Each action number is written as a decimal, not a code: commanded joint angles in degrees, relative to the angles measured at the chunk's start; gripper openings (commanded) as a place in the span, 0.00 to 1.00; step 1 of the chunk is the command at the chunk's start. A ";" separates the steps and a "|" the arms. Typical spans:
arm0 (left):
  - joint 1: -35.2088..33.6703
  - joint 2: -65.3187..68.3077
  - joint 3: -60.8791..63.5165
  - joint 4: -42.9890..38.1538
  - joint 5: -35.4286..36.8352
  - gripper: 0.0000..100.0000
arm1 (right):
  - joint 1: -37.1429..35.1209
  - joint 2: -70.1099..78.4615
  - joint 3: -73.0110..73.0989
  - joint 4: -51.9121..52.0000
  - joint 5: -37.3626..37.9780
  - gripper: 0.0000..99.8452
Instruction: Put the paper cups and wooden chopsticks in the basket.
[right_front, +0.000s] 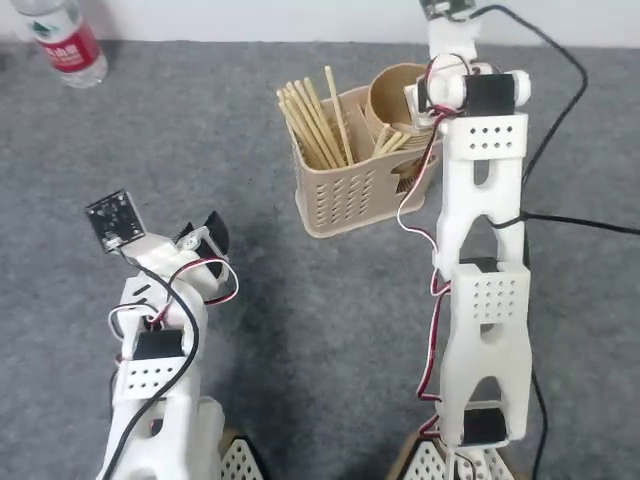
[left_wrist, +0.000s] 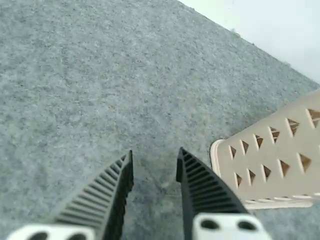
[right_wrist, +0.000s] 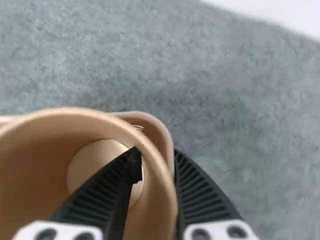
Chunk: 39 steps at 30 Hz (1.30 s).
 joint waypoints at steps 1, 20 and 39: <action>0.53 -0.88 -0.31 -1.49 -0.62 0.13 | -0.48 1.54 -0.18 3.56 -8.09 0.01; 0.62 -0.97 -0.31 -1.41 -0.62 0.13 | -7.60 -18.59 18.81 3.65 -35.08 0.01; 0.62 -1.14 -0.13 -1.32 -0.62 0.13 | -4.70 -26.59 22.68 -2.51 -21.01 0.31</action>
